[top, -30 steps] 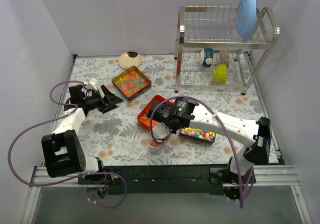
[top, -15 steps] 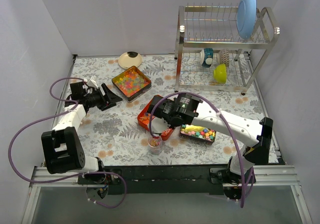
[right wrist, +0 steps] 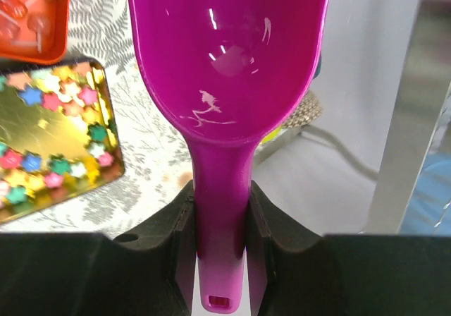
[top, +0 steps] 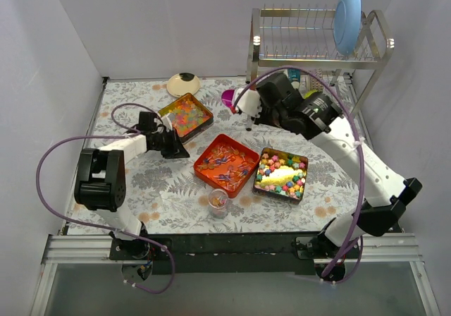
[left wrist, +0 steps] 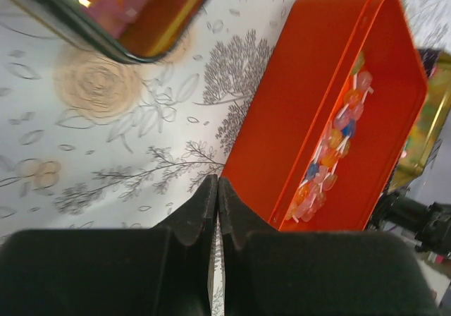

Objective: Pack the candies
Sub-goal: Move the storage box to the center of the board.

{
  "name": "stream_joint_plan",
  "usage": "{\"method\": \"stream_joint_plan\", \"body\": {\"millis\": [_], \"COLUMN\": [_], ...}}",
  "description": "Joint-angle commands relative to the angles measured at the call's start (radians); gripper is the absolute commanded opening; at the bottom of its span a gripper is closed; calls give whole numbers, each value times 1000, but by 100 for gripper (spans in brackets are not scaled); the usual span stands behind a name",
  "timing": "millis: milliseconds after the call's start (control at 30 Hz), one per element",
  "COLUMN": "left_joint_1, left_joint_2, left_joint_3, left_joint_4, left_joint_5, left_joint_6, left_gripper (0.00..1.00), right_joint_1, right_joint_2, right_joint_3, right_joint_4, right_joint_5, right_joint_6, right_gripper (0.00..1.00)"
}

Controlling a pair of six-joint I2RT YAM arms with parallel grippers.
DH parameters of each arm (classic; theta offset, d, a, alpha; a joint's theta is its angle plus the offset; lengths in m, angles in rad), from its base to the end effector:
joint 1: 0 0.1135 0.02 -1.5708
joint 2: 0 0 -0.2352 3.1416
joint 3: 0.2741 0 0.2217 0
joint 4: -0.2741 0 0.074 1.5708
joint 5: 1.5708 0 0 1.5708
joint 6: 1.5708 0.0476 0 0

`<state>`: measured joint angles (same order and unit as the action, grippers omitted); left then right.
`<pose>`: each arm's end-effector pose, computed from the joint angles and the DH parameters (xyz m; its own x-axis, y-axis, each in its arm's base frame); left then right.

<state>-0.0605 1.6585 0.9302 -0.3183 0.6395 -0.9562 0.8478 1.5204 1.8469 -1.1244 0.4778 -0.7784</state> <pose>0.2937 -0.0463 0.1534 -0.7815 -0.6094 0.1335 -0.5061 0.4942 -0.7069 0.1965 0.1896 0.3905 -0.0189 -0.9638 -0.2660 -0.6554 0.2129 -0.7246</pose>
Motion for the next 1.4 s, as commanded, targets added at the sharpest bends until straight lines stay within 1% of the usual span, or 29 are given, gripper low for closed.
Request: {"method": "stream_joint_plan", "body": {"millis": [0, 33, 133, 267, 333, 533, 667, 833, 900, 933, 967, 1000, 1033, 1100, 1133, 1167, 1233, 1267, 1333, 1367], "left_joint_1": [-87, -100, -154, -214, -258, -387, -487, -571, -585, -584, -576, -566, -552, -475, -443, -382, -332, -299, -283, -280], "left_joint_2": [27, 29, 15, 18, 65, 185, 277, 334, 328, 317, 298, 275, 218, 161, 105, 84, 55, 53, 73, 119], "left_joint_3": [19, 13, -7, -5, 34, 185, 321, 409, 424, 421, 418, 397, 380, 348, 328, 326, 358, 380, 424, 480], "left_joint_4": [-13, -8, -1, 11, 13, -8, -25, -54, -80, -96, -138, -157, -171, -191, -192, -186, -174, -163, -160, -165], "left_joint_5": [-32, -23, 23, 54, 86, 115, 127, 135, 126, 112, 62, 48, 32, 25, 22, 12, -35, -50, -87, -113], "left_joint_6": [33, 31, 24, 23, 30, 57, 77, 114, 116, 122, 140, 154, 168, 180, 186, 207, 249, 284, 394, 430], "left_gripper": [0, 0, 0, 0, 0, 0, 0, 0, 11, 18, 30, 34, 39, 46, 48, 50, 54, 56, 61, 62], "right_joint_1": [-100, -168, -258, -328, -369, -403, -414, -423, -431, -434, -437, -443, -444, -447, -449, -449, -449, -449, -449, -449], "right_joint_2": [-28, -22, -6, -6, -6, -2, 14, 21, 23, 26, 27, 35, 38, 49, 53, 58, 73, 78, 95, 101], "right_joint_3": [52, 72, 104, 106, 106, 98, 107, 97, 92, 98, 104, 110, 117, 127, 127, 132, 141, 146, 159, 167], "right_joint_4": [43, 44, 34, 32, 31, 40, 38, 41, 44, 43, 41, 43, 40, 34, 32, 31, 26, 26, 23, 20], "right_joint_5": [-96, -141, -182, -185, -192, -197, -205, -211, -212, -218, -225, -231, -246, -271, -292, -297, -312, -317, -343, -349], "right_joint_6": [189, 212, 237, 237, 235, 226, 225, 222, 222, 223, 222, 222, 222, 222, 223, 223, 223, 222, 223, 223], "right_gripper": [1, 1, 1, 1, 1, 1, 1, 1, 1, 1, 1, 1, 1, 1, 1, 1, 1, 1, 1, 1]}}
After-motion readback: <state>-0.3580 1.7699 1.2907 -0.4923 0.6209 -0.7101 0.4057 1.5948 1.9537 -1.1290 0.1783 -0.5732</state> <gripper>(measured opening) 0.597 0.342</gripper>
